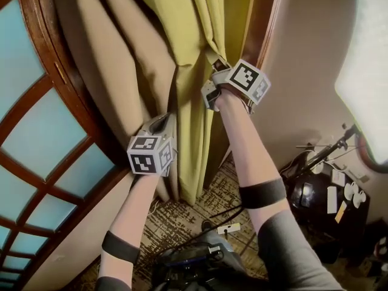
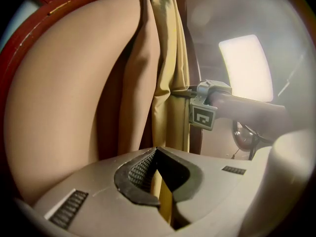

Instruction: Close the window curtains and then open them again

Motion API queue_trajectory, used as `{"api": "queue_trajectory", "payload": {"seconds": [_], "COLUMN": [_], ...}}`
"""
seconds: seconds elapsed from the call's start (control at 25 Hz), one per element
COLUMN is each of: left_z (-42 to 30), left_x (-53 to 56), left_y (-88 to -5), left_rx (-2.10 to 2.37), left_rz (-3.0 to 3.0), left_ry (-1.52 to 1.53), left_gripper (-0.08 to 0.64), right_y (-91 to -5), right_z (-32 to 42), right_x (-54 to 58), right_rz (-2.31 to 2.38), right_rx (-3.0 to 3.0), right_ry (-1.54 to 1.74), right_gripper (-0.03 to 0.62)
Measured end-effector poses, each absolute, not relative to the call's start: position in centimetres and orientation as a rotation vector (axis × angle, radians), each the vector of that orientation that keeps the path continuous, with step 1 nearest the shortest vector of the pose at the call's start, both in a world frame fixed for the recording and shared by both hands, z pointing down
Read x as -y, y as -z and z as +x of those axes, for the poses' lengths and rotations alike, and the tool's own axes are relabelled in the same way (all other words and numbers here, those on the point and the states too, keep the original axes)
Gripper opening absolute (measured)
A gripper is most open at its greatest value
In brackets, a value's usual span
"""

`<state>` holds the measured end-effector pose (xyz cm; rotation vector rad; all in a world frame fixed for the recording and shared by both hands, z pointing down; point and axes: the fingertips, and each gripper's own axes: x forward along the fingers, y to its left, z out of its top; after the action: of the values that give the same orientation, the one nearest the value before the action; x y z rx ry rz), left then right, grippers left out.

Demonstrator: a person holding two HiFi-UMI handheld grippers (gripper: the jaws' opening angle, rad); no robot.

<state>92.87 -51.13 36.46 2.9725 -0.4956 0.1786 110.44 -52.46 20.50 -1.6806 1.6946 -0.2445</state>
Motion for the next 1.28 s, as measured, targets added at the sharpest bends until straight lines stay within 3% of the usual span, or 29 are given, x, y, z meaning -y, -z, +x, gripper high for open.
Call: {"api": "queue_trajectory", "payload": {"seconds": [0.44,0.84,1.28], "left_z": [96.1,91.6,83.2], "left_x": [50.6,50.9,49.5], "left_y": [-37.8,-38.2,-39.0], "left_rx": [0.449,0.475,0.451], "left_rz": [2.955,2.959,2.973], "left_ry": [-0.185,-0.22,-0.215], "left_gripper": [0.0,0.0,0.0], "right_y": [-20.1,-22.1,-24.5], "right_z": [111.8,109.1,100.6], "right_x": [53.3,52.7,49.6], "right_rz": [-1.706,-1.739,-1.892], "right_rx": [-1.719,-1.706,-1.763], "right_ry": [0.201,0.224,0.149], "right_gripper": [0.065,0.167,0.186]}}
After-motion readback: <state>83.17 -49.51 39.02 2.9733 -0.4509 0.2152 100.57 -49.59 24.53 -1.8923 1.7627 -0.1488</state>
